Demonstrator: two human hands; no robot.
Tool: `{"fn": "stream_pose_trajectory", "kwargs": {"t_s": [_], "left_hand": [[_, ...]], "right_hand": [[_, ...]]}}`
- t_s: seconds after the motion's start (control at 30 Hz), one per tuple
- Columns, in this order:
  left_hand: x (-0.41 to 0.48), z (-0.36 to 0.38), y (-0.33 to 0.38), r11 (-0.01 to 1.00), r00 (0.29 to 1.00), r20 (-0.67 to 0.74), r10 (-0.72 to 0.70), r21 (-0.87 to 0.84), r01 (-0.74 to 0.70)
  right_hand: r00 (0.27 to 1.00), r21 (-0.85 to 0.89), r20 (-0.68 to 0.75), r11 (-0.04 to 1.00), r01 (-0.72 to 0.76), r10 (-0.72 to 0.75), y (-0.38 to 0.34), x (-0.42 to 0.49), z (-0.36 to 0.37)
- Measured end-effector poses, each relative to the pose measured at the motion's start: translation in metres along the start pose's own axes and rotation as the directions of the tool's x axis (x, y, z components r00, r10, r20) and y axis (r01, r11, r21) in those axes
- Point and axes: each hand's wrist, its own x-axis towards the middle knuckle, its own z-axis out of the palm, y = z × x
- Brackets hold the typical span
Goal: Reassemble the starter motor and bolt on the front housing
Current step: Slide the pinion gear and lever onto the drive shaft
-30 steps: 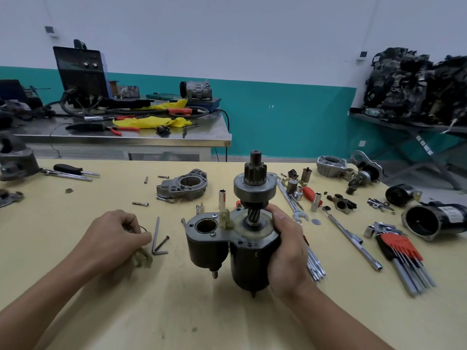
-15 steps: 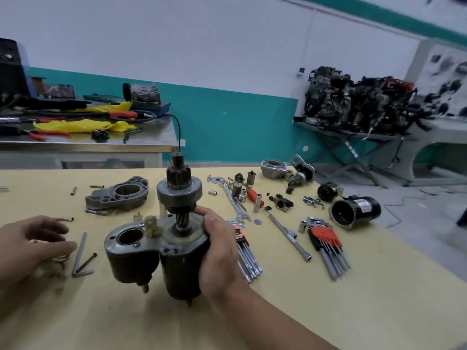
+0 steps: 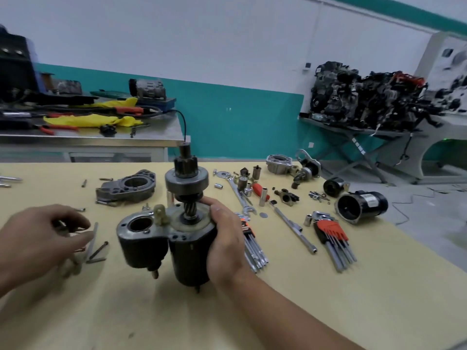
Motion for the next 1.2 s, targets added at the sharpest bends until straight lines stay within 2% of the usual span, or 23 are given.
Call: {"fn": "stream_pose_trajectory", "kwargs": {"t_s": [0.03, 0.1, 0.2, 0.27, 0.43, 0.53, 0.63, 0.77, 0.93, 1.1, 1.2], "left_hand": [[-0.012, -0.002, 0.011, 0.998, 0.999, -0.031, 0.038, 0.056, -0.036], [-0.032, -0.003, 0.023, 0.952, 0.975, -0.022, 0.220, 0.222, -0.210], [-0.034, -0.002, 0.027, 0.924, 0.966, -0.057, 0.253, 0.310, -0.223], [-0.033, -0.004, 0.027, 0.932, 0.968, -0.075, 0.238, 0.298, -0.206], [-0.030, -0.004, 0.021, 0.982, 0.990, -0.086, 0.110, 0.163, -0.095], [-0.028, -0.007, 0.025, 0.995, 0.989, -0.140, 0.041, -0.081, -0.053], [-0.026, -0.010, 0.030, 0.926, 0.985, -0.149, -0.092, -0.376, 0.030], [-0.024, -0.012, 0.034, 0.794, 0.962, -0.079, -0.263, -0.584, 0.169], [-0.020, -0.020, 0.033, 0.791, 0.945, -0.082, -0.316, -0.573, 0.215], [-0.018, -0.029, 0.032, 0.733, 0.944, -0.032, -0.328, -0.639, 0.234], [-0.021, -0.022, 0.023, 0.817, 0.964, -0.003, -0.264, -0.531, 0.222]], "right_hand": [[1.000, -0.013, -0.003, 1.000, -0.004, 0.004, 0.002, 0.000, -0.002], [1.000, -0.019, -0.007, 1.000, -0.006, 0.006, 0.003, 0.001, -0.003], [1.000, -0.019, 0.013, 1.000, -0.021, 0.021, 0.003, 0.002, -0.004], [0.999, -0.001, 0.041, 1.000, -0.018, 0.018, 0.004, 0.003, -0.005], [0.999, 0.022, 0.051, 1.000, -0.004, 0.003, 0.002, 0.003, -0.005], [0.998, 0.039, 0.063, 0.999, -0.003, 0.001, 0.001, 0.003, -0.004], [0.998, 0.032, 0.061, 0.999, 0.011, -0.013, 0.001, 0.003, -0.004], [0.998, 0.027, 0.050, 0.999, 0.027, -0.029, 0.003, 0.003, -0.004], [0.998, 0.005, 0.043, 0.999, 0.042, -0.042, 0.001, 0.002, -0.003], [0.999, 0.004, 0.041, 1.000, 0.011, -0.011, 0.000, 0.002, -0.004], [0.999, -0.016, 0.041, 1.000, 0.004, -0.003, -0.002, 0.001, -0.003]]}}
